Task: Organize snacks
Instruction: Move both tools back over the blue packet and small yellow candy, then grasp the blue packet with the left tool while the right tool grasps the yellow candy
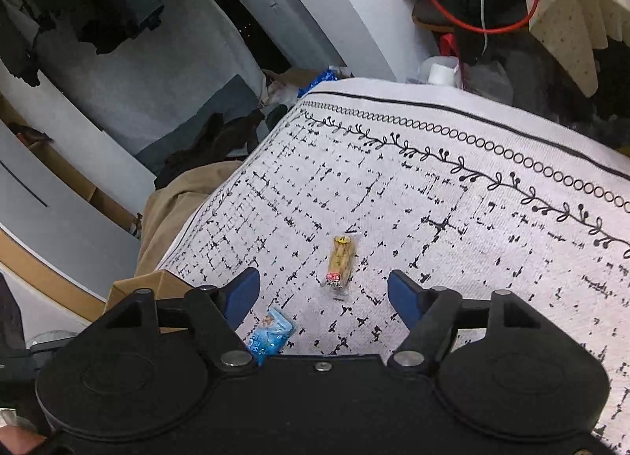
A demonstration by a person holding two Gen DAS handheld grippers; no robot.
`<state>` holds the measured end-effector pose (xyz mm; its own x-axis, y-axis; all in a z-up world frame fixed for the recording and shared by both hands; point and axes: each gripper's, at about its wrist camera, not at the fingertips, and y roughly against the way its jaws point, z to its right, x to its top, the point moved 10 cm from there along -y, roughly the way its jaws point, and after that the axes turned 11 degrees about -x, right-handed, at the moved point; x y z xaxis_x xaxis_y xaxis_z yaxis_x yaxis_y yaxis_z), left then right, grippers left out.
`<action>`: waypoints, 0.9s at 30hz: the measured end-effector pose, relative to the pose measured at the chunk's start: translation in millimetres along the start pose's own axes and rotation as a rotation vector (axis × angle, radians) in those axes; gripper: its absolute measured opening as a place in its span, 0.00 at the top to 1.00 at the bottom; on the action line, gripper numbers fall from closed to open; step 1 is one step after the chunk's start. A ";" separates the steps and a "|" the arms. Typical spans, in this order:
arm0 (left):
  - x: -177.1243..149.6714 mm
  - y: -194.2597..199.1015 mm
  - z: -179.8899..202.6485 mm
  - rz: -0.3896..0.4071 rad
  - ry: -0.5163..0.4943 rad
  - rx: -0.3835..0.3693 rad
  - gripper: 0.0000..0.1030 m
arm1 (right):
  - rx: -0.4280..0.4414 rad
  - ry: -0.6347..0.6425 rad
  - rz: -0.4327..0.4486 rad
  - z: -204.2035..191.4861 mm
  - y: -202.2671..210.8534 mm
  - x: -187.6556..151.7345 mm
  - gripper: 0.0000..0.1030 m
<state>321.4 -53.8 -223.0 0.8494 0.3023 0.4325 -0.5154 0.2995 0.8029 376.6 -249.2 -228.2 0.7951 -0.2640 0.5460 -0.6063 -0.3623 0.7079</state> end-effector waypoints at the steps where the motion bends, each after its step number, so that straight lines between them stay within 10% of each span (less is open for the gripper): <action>1: -0.5 -3.6 -1.3 -0.005 0.003 -0.001 0.04 | 0.000 -0.002 -0.002 0.1 -2.5 -0.2 0.32; 27: -9.3 -79.2 -31.7 -0.053 -0.002 0.089 0.54 | -0.056 0.003 -0.046 -9.9 -78.0 -16.3 0.43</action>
<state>350.8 -51.7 -303.6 0.8755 0.2867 0.3889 -0.4575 0.2332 0.8581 410.8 -207.8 -287.9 0.8222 -0.2454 0.5137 -0.5689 -0.3233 0.7562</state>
